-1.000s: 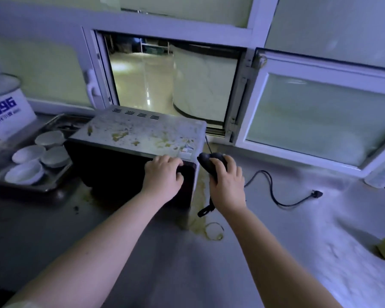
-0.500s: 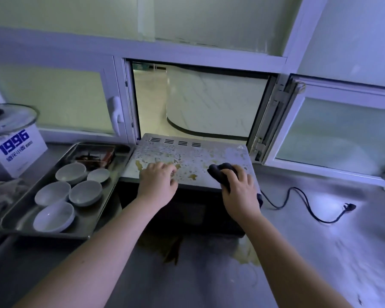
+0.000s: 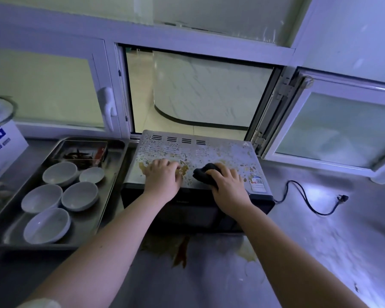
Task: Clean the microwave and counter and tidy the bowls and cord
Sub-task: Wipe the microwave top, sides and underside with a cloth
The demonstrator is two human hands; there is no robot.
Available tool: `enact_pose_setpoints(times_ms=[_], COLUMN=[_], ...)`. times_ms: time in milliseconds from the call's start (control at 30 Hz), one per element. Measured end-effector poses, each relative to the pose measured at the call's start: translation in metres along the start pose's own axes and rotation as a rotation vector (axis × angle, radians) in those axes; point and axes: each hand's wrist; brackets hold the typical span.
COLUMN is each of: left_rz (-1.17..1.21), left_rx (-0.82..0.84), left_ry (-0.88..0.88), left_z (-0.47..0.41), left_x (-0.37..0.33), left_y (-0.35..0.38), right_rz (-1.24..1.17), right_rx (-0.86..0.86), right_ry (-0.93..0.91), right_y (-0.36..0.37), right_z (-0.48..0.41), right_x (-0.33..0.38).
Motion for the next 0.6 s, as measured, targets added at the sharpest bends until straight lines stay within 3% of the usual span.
enact_pose_setpoints(times_ms=[333,600], left_rz=[-0.003,-0.043], left_rx=[-0.010,0.044], left_ry=[-0.028,-0.069], left_z=[-0.016,-0.017], left_x=[0.004,0.001], left_y=[0.020,0.026], right_rz=[-0.043,-0.069], right_rx=[0.111,0.260], right_ry=[-0.021,-0.051], right_y=[0.021,0.023], right_z=[-0.013,-0.077], right_x=[-0.015,-0.031])
Point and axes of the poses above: each hand's wrist, its own z-axis away from the middle knuckle, its own y-axis out of the palm, x = y × z, and after that the axes turned 9 degrees about -z, right-handed
